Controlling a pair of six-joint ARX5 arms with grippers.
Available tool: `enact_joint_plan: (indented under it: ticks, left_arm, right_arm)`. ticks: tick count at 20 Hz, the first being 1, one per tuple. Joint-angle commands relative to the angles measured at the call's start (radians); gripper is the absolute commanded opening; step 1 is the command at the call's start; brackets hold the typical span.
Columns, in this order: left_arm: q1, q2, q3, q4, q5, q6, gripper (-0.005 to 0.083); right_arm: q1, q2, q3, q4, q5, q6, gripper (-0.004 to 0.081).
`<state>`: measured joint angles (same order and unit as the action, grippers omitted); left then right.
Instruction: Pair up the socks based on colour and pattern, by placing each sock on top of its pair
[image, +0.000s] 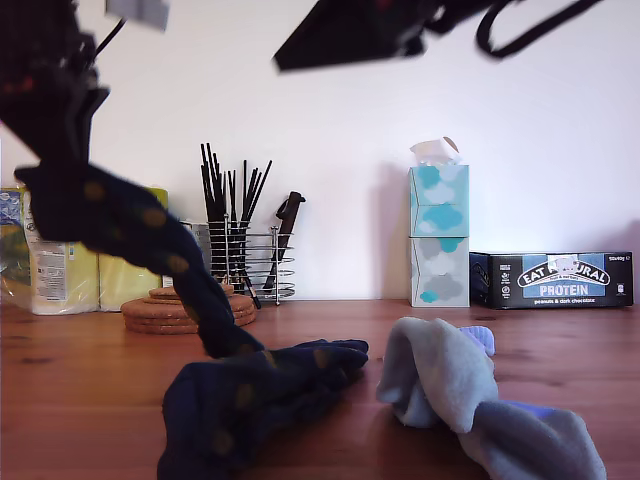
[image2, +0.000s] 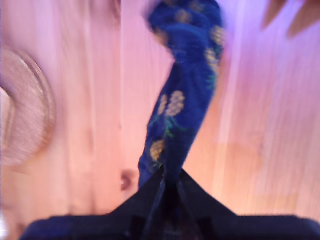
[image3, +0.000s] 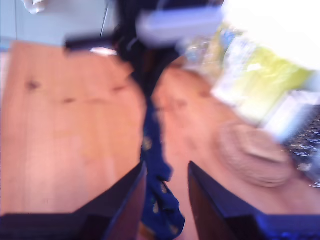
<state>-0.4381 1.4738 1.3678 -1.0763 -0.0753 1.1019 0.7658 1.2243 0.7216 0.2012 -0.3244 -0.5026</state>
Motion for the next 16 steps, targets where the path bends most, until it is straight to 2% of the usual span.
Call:
enact_joint_plan:
  ticks: [1, 5, 8, 10, 13, 16]
  left_arm:
    - [-0.034, -0.005, 0.023, -0.028, -0.035, -0.002, -0.0024]
    - [-0.137, -0.01, 0.09, -0.032, -0.074, -0.002, -0.0024]
    - [-0.201, -0.01, 0.141, -0.032, -0.093, -0.003, -0.0024]
    - [-0.222, -0.01, 0.183, -0.035, -0.094, -0.011, -0.0024]
    - [-0.239, -0.01, 0.269, -0.056, -0.09, -0.098, -0.0024]
    - [-0.246, -0.01, 0.34, -0.101, -0.086, -0.153, -0.0024]
  right_arm:
    - [0.0, 0.034, 0.072, 0.006, -0.017, 0.012, 0.03]
    - [0.001, 0.122, 0.212, -0.066, -0.048, 0.078, 0.0353]
    - [0.013, 0.174, 0.29, -0.156, -0.091, 0.124, 0.0354]
    - [0.016, 0.188, 0.301, -0.181, -0.097, 0.166, 0.036]
    - [0.024, 0.189, 0.301, -0.204, -0.095, 0.193, 0.0361]
    - [0.024, 0.19, 0.301, -0.201, -0.063, 0.21, 0.0371]
